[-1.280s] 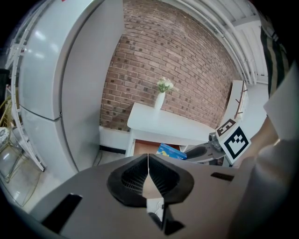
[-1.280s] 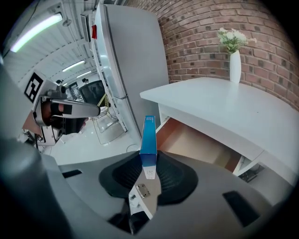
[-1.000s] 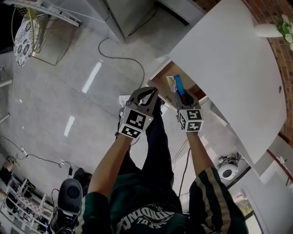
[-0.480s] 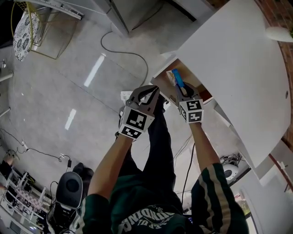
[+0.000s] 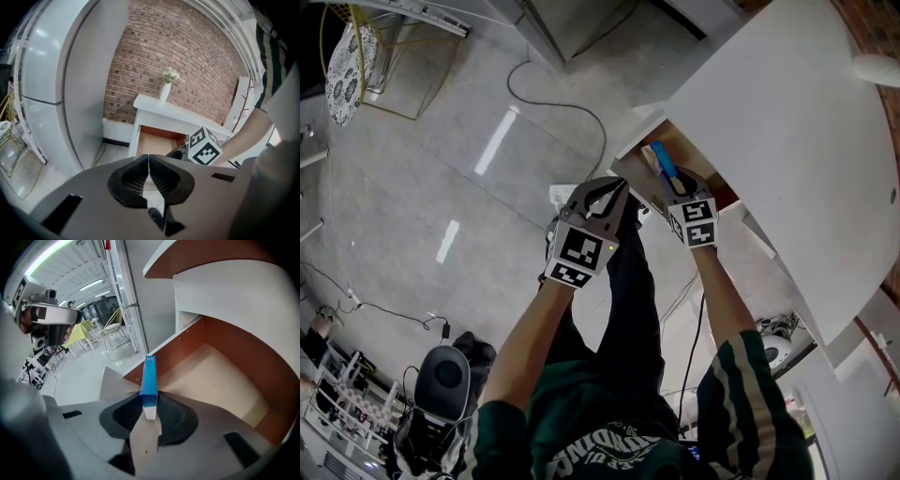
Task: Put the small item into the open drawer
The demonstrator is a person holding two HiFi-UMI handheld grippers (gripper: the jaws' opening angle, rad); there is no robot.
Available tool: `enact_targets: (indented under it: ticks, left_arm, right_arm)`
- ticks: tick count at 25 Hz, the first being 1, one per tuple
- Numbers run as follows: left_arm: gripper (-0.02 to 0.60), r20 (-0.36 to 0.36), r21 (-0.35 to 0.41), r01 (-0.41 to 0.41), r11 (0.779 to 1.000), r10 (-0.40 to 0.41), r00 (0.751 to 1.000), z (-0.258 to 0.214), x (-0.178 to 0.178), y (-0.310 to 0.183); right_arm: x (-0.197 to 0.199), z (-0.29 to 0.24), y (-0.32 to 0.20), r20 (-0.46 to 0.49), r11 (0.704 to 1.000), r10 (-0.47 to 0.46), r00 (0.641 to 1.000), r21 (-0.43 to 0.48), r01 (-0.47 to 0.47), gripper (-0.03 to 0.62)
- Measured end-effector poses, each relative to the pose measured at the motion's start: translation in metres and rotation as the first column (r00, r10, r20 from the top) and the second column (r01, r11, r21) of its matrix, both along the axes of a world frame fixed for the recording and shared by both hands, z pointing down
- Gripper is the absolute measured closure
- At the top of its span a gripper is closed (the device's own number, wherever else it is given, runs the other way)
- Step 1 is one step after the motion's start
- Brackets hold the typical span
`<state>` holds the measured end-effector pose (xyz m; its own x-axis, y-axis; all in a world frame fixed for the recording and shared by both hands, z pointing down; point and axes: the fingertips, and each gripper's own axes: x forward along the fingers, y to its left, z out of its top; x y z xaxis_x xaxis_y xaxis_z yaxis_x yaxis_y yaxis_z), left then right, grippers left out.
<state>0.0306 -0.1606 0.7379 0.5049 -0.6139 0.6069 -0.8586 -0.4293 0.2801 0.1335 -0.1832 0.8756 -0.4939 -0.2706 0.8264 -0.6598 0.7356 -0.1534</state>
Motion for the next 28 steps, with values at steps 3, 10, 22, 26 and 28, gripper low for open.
enact_targets:
  ticks: [3, 10, 22, 26, 28]
  left_arm:
    - [0.563, -0.005, -0.005, 0.001, 1.0, -0.001, 1.0, 0.002, 0.002, 0.0]
    - [0.563, -0.019, 0.0, -0.008, 1.0, 0.008, 1.0, 0.001, 0.012, 0.001]
    - [0.563, -0.024, 0.001, -0.001, 1.0, 0.001, 1.0, 0.005, 0.0, 0.003]
    - [0.563, -0.024, 0.003, 0.002, 1.0, -0.002, 1.0, 0.005, 0.001, 0.0]
    - [0.563, -0.023, 0.002, 0.003, 1.0, -0.003, 1.0, 0.006, 0.0, -0.001]
  right_arm:
    - [0.001, 0.005, 0.003, -0.006, 1.0, -0.026, 1.0, -0.014, 0.026, 0.485]
    - [0.012, 0.012, 0.004, -0.022, 0.999, -0.041, 0.999, -0.02, 0.04, 0.485]
    - [0.016, 0.026, -0.013, -0.071, 1.0, 0.02, 0.997, 0.006, -0.02, 0.47]
    - [0.018, 0.031, -0.018, -0.067, 0.999, 0.043, 0.997, 0.004, -0.043, 0.459]
    - [0.019, 0.034, -0.023, -0.064, 0.998, 0.06, 0.996, 0.004, -0.06, 0.45]
